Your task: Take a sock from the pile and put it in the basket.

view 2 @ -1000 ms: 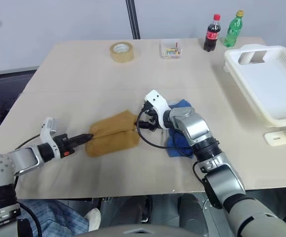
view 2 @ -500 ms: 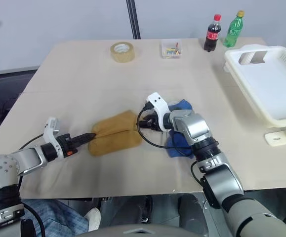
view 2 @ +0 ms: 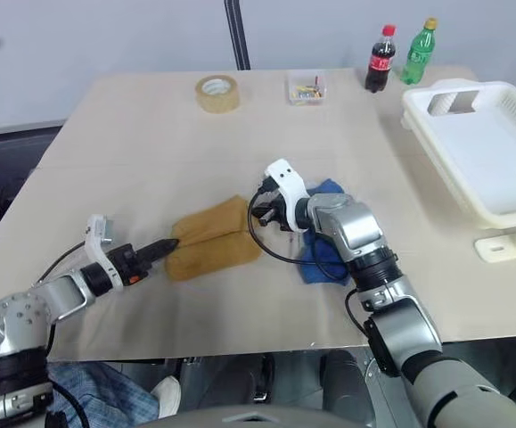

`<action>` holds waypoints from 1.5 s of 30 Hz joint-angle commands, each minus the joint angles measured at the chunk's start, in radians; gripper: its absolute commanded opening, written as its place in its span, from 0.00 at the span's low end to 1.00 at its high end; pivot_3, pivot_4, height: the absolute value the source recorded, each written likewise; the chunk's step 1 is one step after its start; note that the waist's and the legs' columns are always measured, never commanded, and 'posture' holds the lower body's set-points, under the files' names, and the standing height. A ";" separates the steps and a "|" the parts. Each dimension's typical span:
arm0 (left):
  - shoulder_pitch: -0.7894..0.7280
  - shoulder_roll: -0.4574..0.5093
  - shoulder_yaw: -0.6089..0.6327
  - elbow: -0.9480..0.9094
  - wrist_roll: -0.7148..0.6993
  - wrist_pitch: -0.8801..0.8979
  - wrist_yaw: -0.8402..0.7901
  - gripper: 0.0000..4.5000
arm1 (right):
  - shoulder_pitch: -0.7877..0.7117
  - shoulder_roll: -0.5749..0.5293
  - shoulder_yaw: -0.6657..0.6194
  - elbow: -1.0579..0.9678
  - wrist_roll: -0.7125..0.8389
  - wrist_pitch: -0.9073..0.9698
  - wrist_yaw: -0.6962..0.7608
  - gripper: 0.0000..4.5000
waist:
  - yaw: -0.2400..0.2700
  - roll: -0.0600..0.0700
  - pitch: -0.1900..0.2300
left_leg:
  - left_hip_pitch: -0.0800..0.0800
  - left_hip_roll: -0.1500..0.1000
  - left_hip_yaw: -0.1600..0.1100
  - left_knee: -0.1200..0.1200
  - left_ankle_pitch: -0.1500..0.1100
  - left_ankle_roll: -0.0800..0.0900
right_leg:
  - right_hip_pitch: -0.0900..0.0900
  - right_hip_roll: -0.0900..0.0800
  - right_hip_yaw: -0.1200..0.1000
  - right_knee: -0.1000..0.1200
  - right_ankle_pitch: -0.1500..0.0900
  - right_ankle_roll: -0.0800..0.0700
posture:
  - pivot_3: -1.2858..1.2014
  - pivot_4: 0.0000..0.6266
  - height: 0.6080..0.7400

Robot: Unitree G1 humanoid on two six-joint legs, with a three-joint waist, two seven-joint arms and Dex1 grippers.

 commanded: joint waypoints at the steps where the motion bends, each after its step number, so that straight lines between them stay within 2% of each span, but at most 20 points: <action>1: 0.013 -0.027 0.069 -0.112 -0.071 -0.075 -0.023 0.00 | -0.032 -0.007 -0.020 -0.089 0.032 0.008 0.001 0.01 | 0.000 -0.001 0.000 | 0.000 0.000 0.000 0.000 0.000 0.000 | 0.000 0.000 0.000 0.000 0.000 0.000 | 0.52 0.24 0.99; 10: 0.110 -0.101 0.085 -0.248 -0.119 -0.180 0.014 0.00 | -0.040 -0.009 -0.016 -0.172 0.072 0.057 -0.016 0.01 | -0.002 -0.001 0.001 | 0.000 0.001 0.000 0.000 0.000 0.001 | 0.000 0.000 0.000 -0.001 0.000 0.000 | 0.52 0.24 0.99; 21: 0.375 -0.098 0.149 -0.517 -0.386 -0.162 0.100 0.00 | -0.010 -0.088 -0.039 -0.395 0.195 0.255 -0.013 0.01 | -0.002 -0.002 0.001 | -0.001 0.001 -0.001 0.000 -0.003 0.004 | 0.000 0.000 0.000 -0.001 0.000 0.000 | 0.52 0.24 0.99; 28: 0.520 -0.172 0.096 -0.572 -0.332 -0.260 0.155 0.00 | 0.098 -0.148 -0.031 -0.522 0.282 0.413 -0.038 0.01 | 0.005 -0.002 0.001 | -0.001 0.001 -0.001 -0.001 -0.003 0.005 | 0.001 -0.001 0.000 -0.003 0.000 -0.001 | 0.52 0.24 0.99; 36: 0.546 -0.220 0.033 -0.574 -0.256 -0.375 0.153 0.00 | 0.122 -0.157 -0.018 -0.513 0.288 0.408 -0.077 0.01 | 0.004 -0.002 0.001 | -0.001 0.001 0.000 -0.001 -0.003 0.005 | 0.001 0.000 -0.001 -0.003 0.000 -0.001 | 0.52 0.24 0.99; 45: 0.573 -0.234 -0.001 -0.570 -0.242 -0.459 0.114 0.00 | 0.102 -0.138 -0.022 -0.507 0.299 0.399 -0.108 0.01 | 0.003 -0.002 0.001 | -0.001 0.001 -0.001 -0.001 -0.003 0.005 | 0.001 0.000 -0.001 -0.004 0.000 -0.001 | 0.52 0.24 0.99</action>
